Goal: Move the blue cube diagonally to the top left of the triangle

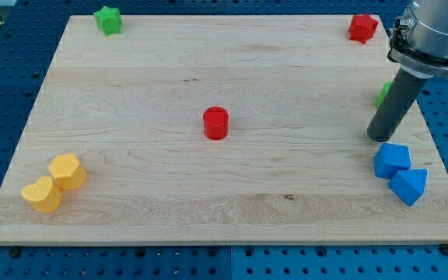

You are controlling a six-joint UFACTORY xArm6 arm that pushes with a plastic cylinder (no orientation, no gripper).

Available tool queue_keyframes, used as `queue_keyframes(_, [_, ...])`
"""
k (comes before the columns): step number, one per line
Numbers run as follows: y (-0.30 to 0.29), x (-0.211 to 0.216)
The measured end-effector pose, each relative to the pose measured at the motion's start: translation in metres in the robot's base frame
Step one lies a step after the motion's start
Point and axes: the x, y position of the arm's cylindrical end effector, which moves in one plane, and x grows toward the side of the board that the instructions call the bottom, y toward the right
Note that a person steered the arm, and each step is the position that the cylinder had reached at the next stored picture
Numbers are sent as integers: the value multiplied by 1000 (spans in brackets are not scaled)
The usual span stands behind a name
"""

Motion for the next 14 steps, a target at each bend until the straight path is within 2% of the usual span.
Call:
queue_keyframes(1, [3,-1])
queue_keyframes(2, [41,3])
queue_keyframes(4, [57,68])
queue_keyframes(7, [59,57])
queue_keyframes(12, [-7,44])
queue_keyframes(14, [-50,14])
